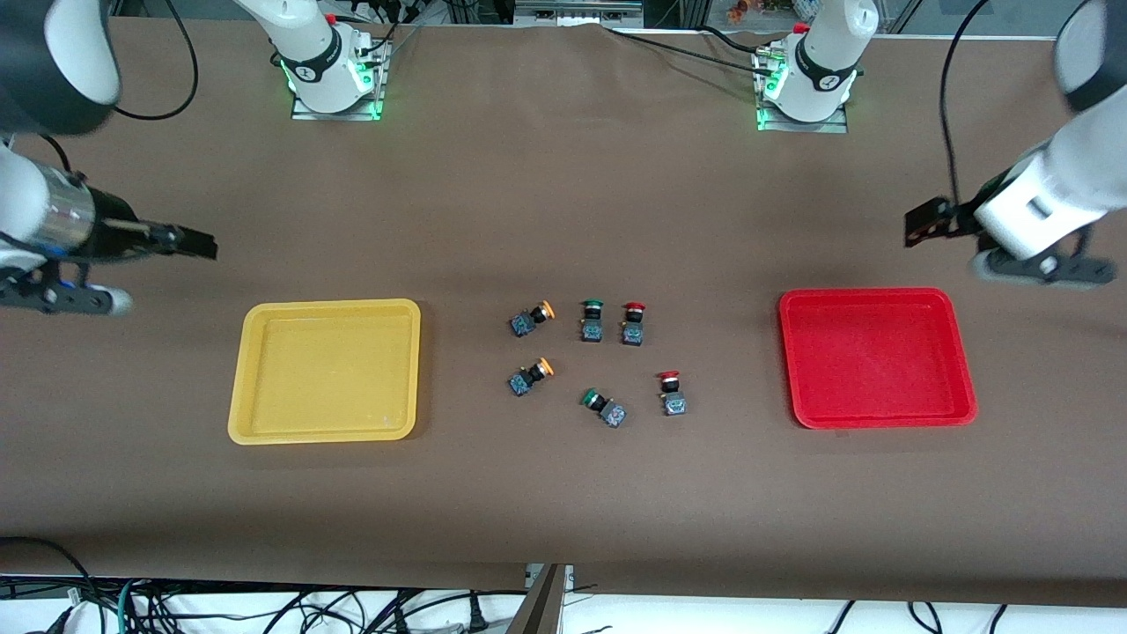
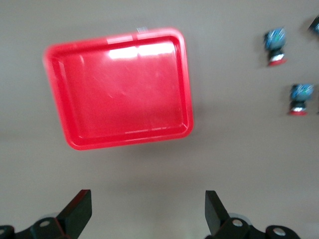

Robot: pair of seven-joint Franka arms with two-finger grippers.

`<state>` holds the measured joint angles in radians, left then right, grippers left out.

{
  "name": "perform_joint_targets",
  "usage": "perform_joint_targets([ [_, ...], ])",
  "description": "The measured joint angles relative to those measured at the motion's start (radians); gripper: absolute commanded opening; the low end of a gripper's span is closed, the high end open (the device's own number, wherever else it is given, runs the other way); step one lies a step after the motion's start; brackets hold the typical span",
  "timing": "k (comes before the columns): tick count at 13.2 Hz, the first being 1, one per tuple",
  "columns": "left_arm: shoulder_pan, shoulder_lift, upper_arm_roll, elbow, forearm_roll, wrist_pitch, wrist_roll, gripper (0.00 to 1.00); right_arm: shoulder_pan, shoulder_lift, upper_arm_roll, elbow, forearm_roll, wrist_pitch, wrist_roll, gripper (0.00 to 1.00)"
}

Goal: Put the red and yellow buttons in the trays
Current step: 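Move both grippers out from rest over the two trays, then reach orange button with the right gripper while the left gripper reaches red, then grasp the orange button with the right gripper while the left gripper grasps red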

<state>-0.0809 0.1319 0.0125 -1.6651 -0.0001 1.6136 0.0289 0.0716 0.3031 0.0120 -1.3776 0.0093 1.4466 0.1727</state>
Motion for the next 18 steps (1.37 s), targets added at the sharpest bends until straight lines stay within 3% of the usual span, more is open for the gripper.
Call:
perform_joint_targets([
  [3,-0.078,0.197,-0.006,0.071,-0.030,0.139,-0.103,1.00,0.095,0.123,0.005,-0.007,0.008,0.145,0.209,1.00],
  [7,-0.233,0.497,-0.012,0.319,-0.033,0.296,-0.402,1.00,0.299,0.301,0.012,-0.008,0.022,0.398,0.677,1.00],
  [9,-0.280,0.604,-0.012,0.376,-0.033,0.434,-0.483,1.00,0.394,0.364,0.014,-0.008,0.047,0.503,0.871,1.00],
  [13,-0.291,0.734,-0.011,0.375,-0.033,0.631,-0.500,1.00,0.528,0.471,0.013,-0.007,0.053,0.673,1.130,1.00],
  [17,-0.347,0.826,-0.012,0.318,-0.033,0.828,-0.561,1.00,0.555,0.528,0.013,-0.007,0.054,0.727,1.195,1.00],
  [18,-0.357,0.828,-0.009,0.305,-0.033,0.854,-0.571,0.91,0.557,0.534,0.013,-0.007,0.055,0.728,1.195,1.00],
])
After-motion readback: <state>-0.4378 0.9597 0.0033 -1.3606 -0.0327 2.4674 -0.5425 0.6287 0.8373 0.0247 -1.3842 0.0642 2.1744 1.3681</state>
